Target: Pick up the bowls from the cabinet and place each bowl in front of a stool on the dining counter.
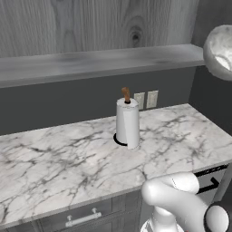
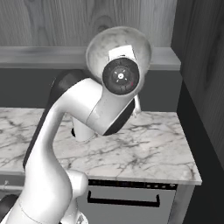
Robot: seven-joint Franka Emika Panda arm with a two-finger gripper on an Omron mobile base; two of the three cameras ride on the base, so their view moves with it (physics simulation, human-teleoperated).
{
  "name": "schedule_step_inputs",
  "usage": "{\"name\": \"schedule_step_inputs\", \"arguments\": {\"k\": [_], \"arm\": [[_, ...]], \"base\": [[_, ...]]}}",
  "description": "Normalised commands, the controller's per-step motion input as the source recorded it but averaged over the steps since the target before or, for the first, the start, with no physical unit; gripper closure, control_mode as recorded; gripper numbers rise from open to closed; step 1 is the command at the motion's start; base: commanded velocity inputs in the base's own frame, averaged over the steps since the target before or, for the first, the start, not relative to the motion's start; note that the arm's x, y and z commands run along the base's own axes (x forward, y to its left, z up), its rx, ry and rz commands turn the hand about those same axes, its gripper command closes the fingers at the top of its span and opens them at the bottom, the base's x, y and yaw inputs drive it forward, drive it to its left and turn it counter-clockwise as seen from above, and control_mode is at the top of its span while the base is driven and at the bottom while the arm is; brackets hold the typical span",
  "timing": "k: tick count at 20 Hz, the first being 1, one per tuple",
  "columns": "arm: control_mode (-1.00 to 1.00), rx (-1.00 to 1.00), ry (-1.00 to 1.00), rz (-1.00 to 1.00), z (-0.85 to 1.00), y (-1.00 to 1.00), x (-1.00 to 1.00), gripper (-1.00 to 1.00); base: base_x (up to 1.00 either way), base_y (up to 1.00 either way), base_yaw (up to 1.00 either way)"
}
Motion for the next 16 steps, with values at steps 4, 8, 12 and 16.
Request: {"name": "schedule_step_inputs", "arguments": {"k": [4, 8, 12, 16], "arm": [[-1.0, -0.31, 0.07, 0.0, -0.35, 0.0, -1.0, 1.0], [-1.0, -0.31, 0.14, 0.03, -0.53, 0.0, -1.0, 1.0], [-1.0, -0.29, 0.36, 0.0, -0.78, 0.0, -1.0, 1.0], [-1.0, -0.1, 0.55, 0.0, -0.45, 0.0, -0.56, 1.0]], "base": [[0.0, 0.0, 0.0], [0.0, 0.0, 0.0], [0.0, 0.0, 0.0], [0.0, 0.0, 0.0]]}}
